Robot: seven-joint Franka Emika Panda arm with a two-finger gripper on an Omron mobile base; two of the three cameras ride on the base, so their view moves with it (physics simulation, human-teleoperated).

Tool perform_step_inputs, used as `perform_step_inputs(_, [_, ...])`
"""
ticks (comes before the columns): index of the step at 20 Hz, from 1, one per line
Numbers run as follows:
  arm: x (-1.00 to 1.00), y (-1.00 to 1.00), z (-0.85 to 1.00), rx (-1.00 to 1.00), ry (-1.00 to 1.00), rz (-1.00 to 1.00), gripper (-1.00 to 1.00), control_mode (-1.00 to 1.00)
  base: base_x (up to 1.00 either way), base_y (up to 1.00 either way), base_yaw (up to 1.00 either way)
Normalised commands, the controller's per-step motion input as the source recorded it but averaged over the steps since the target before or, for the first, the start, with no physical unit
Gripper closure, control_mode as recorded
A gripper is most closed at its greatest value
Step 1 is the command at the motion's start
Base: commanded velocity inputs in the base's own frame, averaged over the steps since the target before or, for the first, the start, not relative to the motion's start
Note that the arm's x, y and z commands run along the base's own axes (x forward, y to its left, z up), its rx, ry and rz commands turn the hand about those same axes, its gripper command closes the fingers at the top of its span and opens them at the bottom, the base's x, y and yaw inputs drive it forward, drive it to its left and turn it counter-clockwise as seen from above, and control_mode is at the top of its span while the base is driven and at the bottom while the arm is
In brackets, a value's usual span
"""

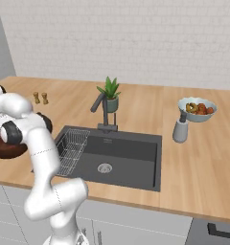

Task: Pick the tomato from the sink and place it in the bowl. Then pick the bowl and place it in the microwave. Then close the microwave door and press the start button.

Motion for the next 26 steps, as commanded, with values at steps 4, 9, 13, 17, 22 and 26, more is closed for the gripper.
perform_step_inputs(4, [-0.82,-0.69,0.09,0.19,-0.05,-0.01,-1.00,-1.00,0.00,0.00,0.00])
perform_step_inputs(9, [-0.95,-0.93,0.09,0.33,-0.11,-0.05,-1.00,-1.00,0.00,0.00,0.00])
perform_step_inputs(13, [-0.20,-0.89,0.00,0.34,-0.10,-0.13,-1.00,-1.00,0.00,0.00,0.00])
perform_step_inputs(17, [0.43,-0.14,-0.03,0.28,-0.09,-0.19,-1.00,-1.00,0.00,0.00,0.00])
perform_step_inputs(22, [0.45,0.35,-0.10,0.17,-0.07,-0.21,-1.00,-1.00,0.00,0.00,0.00])
perform_step_inputs(26, [0.33,0.38,-0.27,0.05,-0.01,-0.16,-1.00,-1.00,0.00,0.00,0.00])
